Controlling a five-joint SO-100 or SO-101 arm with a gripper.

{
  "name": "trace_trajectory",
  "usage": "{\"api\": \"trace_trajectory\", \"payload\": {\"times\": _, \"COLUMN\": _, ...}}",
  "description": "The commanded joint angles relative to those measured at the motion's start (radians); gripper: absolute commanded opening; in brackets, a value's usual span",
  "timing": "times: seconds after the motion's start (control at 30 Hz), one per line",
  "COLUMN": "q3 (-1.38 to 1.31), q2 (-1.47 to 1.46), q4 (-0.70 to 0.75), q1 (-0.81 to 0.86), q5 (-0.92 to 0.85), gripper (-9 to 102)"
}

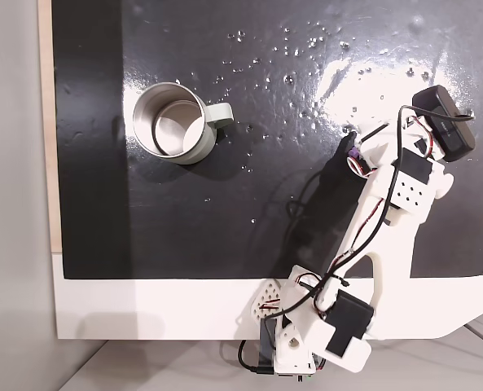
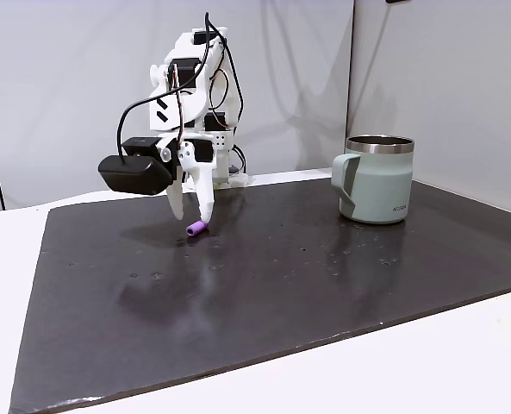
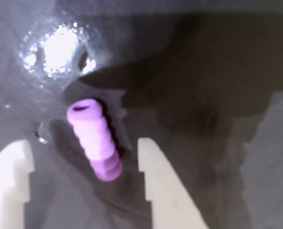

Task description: Grasp a pengrip and put it in the cup.

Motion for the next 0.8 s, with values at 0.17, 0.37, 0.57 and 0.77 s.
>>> {"api": "trace_trajectory", "payload": {"times": 0.17, "q3": -0.069, "q2": -0.051, "q4": -0.032, "q1": -0.023, "q5": 0.003, "gripper": 22}}
{"api": "trace_trajectory", "payload": {"times": 0.37, "q3": -0.071, "q2": -0.089, "q4": -0.049, "q1": -0.023, "q5": -0.002, "gripper": 22}}
{"api": "trace_trajectory", "payload": {"times": 0.57, "q3": -0.071, "q2": -0.1, "q4": -0.049, "q1": -0.023, "q5": -0.006, "gripper": 13}}
{"api": "trace_trajectory", "payload": {"times": 0.77, "q3": -0.071, "q2": -0.109, "q4": -0.048, "q1": -0.018, "q5": -0.015, "gripper": 4}}
